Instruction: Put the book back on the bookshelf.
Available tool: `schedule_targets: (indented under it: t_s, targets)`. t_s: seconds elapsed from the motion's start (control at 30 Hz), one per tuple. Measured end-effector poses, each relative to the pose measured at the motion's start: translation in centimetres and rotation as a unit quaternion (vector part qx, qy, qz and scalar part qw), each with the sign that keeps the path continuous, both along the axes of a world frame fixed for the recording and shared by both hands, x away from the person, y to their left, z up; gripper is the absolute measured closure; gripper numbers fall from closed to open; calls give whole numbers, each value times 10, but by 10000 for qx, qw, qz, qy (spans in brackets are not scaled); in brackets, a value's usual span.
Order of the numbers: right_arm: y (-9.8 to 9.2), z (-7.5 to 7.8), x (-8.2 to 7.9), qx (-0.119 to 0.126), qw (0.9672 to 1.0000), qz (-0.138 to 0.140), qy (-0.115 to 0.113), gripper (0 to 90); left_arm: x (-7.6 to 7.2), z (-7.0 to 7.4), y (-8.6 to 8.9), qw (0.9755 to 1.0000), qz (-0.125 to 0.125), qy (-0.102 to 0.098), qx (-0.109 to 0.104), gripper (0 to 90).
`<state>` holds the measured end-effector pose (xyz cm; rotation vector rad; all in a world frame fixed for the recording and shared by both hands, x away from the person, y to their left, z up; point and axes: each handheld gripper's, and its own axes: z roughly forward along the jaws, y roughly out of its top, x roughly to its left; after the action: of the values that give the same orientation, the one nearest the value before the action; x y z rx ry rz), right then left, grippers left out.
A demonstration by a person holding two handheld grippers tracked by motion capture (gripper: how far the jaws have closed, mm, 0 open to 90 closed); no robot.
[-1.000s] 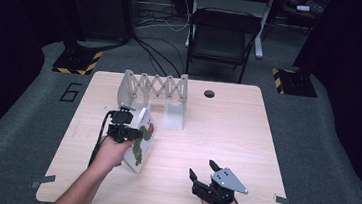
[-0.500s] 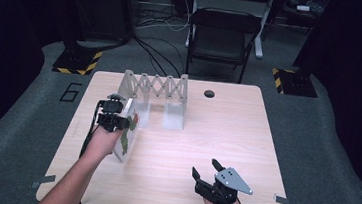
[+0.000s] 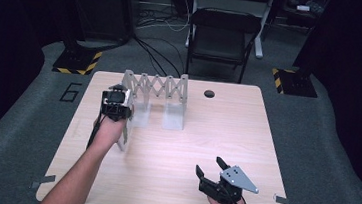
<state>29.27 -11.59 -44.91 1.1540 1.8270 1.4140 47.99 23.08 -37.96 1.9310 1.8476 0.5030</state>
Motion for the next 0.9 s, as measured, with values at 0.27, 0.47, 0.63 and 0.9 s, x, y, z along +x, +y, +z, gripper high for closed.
schedule_targets:
  t_s: [0.27,0.47,0.63,0.9]
  targets:
    - [-2,0,1,-5,10000,-17,25,246,23,0,-8,10000,42,21,-29,771]
    - [-3,-3,2,-39,10000,-33,36,242,43,-2,-7,9999,120,84,35,770]
    - [-3,-4,2,-5,10000,-36,75,242,58,-6,-3,9994,324,120,-39,770]
    - [-3,-6,3,-16,9999,-5,152,244,71,-8,-4,9994,306,111,118,770]
